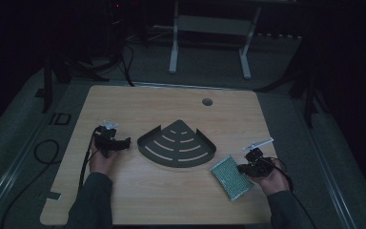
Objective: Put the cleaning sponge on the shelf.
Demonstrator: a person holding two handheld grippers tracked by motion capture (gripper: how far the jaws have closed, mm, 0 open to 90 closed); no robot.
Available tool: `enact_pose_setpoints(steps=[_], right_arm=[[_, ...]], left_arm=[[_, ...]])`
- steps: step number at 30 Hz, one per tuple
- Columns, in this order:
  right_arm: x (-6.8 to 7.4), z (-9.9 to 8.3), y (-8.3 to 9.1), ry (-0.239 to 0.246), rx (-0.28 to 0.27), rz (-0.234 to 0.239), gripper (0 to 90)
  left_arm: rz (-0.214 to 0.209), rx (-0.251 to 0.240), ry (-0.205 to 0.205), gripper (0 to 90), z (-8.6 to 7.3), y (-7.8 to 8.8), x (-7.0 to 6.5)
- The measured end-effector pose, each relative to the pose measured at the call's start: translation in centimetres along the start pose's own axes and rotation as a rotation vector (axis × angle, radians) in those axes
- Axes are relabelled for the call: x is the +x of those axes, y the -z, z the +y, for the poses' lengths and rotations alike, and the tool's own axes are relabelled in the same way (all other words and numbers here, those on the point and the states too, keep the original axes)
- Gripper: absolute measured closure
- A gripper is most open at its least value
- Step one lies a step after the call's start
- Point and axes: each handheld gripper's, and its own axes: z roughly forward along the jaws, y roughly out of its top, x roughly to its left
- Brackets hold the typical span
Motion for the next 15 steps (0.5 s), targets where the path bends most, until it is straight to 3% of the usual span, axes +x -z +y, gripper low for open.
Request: enact_pose_setpoints(steps=[15], right_arm=[[-0.5,2.1,2.3,0.015,-0.021,-0.041,89.5]], left_arm=[[0.0,0.0,0.0,11.4,0.0,0.0,0.0]])
